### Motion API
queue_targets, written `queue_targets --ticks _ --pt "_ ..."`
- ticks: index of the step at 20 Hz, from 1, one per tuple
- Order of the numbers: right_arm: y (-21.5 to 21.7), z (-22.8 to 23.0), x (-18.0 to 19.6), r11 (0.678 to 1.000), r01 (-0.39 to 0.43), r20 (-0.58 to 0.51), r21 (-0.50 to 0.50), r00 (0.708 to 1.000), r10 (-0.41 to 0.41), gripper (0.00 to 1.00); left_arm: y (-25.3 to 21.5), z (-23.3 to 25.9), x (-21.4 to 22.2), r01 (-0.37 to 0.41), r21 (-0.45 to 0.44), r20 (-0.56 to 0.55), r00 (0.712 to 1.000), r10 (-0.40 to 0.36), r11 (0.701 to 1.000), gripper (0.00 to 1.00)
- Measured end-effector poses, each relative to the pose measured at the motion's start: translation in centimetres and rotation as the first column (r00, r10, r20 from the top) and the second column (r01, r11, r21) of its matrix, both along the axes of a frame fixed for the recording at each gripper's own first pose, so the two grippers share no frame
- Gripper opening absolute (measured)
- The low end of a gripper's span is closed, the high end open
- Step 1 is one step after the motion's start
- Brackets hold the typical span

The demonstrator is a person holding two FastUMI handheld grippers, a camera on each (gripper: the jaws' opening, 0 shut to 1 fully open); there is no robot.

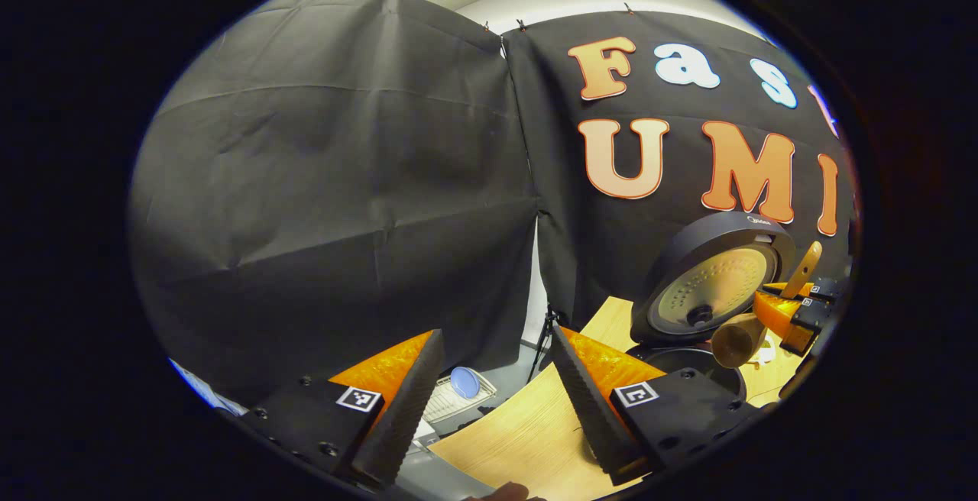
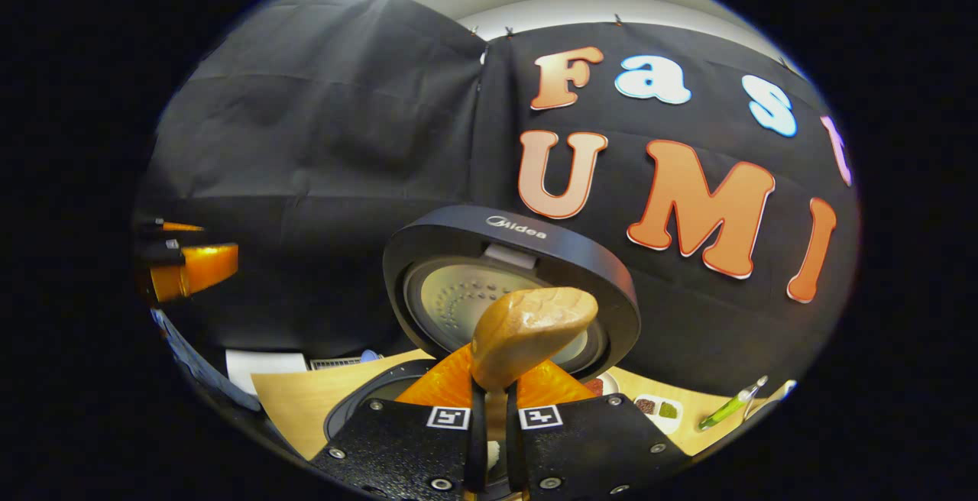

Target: Close the left gripper, press the button to open the rice cooker; take a wooden spoon from the chopstick holder with the right hand, scoop a spoonful of rice and pour it into the rice cooker, then put the wooden spoon back into the chopstick holder.

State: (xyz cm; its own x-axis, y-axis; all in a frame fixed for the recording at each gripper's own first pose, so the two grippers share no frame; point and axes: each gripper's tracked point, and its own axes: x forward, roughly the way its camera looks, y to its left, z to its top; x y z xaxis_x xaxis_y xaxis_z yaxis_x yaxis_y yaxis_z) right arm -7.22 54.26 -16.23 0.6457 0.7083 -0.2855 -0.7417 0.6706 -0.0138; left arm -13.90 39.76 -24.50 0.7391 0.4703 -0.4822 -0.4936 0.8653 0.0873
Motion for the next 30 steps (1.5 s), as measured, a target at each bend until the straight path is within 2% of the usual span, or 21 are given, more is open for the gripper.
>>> queue_targets --ticks 3,5,10,11,13,16,18,19,20,21,22,23,25,27,30 --pt "-1.4 0.4 0.1 0.998 0.026 -0.060 0.065 0.998 -0.022 0.09 -0.7 0.7 -0.2 0.007 0.017 0.000 1.000 -0.007 1.000 0.95" --pt "-3.6 0.9 0.8 0.987 0.072 -0.160 0.140 0.986 -0.050 0.10 -1.4 1.2 0.0 0.013 0.037 0.002 1.000 -0.013 0.999 0.95" --pt "-11.4 1.1 3.3 0.942 0.217 -0.374 0.255 0.921 -0.111 0.09 -4.3 2.5 -0.1 0.011 0.030 0.003 1.000 -0.011 0.999 0.95" --pt "-13.1 1.1 3.6 0.931 0.248 -0.406 0.267 0.905 -0.124 0.09 -4.7 2.6 0.0 0.009 0.022 0.001 1.000 -0.010 1.000 0.91" --pt "-16.6 0.6 4.0 0.910 0.302 -0.461 0.283 0.875 -0.146 0.09 -5.6 3.2 0.1 0.005 0.017 0.000 1.000 -0.005 1.000 0.95" --pt "-22.4 -0.1 4.7 0.890 0.373 -0.470 0.262 0.855 -0.220 0.10 -7.3 4.8 0.9 0.016 0.041 0.016 1.000 -0.017 0.999 0.95" --pt "-26.2 -0.9 4.6 0.878 0.411 -0.475 0.244 0.840 -0.261 0.10 -8.6 5.5 1.6 0.043 0.065 0.012 0.999 -0.044 0.997 0.87" --pt "-28.2 -1.6 4.5 0.872 0.432 -0.478 0.229 0.831 -0.286 0.10 -8.9 6.1 1.7 0.055 0.087 0.010 0.998 -0.056 0.995 0.87" --pt "-30.3 -2.5 4.5 0.865 0.457 -0.480 0.206 0.818 -0.318 0.09 -9.2 6.8 1.9 0.060 0.105 0.011 0.998 -0.061 0.993 0.94" --pt "-32.6 -3.7 4.7 0.858 0.481 -0.483 0.181 0.803 -0.349 0.09 -9.6 7.4 2.1 0.063 0.112 0.015 0.998 -0.065 0.992 1.00" --pt "-34.6 -4.6 4.7 0.847 0.509 -0.489 0.156 0.784 -0.382 0.09 -10.0 7.7 2.2 0.063 0.112 0.019 0.998 -0.066 0.992 0.87" --pt "-36.4 -5.3 4.6 0.834 0.535 -0.488 0.131 0.767 -0.416 0.10 -10.6 7.9 2.4 0.065 0.103 0.020 0.998 -0.067 0.993 0.87" --pt "-40.2 -6.6 4.4 0.805 0.588 -0.465 0.076 0.735 -0.493 0.10 -12.0 8.0 2.8 0.073 0.082 0.020 0.997 -0.075 0.994 1.00" --pt "-43.5 -7.4 3.4 0.778 0.626 -0.484 0.051 0.697 -0.529 0.10 -13.6 8.0 3.3 0.090 0.071 0.016 0.996 -0.091 0.993 1.00" --pt "-47.6 -9.2 2.4 0.733 0.680 -0.503 0.003 0.635 -0.586 0.10 -15.9 8.3 4.3 0.122 0.081 0.016 0.992 -0.123 0.989 0.92"
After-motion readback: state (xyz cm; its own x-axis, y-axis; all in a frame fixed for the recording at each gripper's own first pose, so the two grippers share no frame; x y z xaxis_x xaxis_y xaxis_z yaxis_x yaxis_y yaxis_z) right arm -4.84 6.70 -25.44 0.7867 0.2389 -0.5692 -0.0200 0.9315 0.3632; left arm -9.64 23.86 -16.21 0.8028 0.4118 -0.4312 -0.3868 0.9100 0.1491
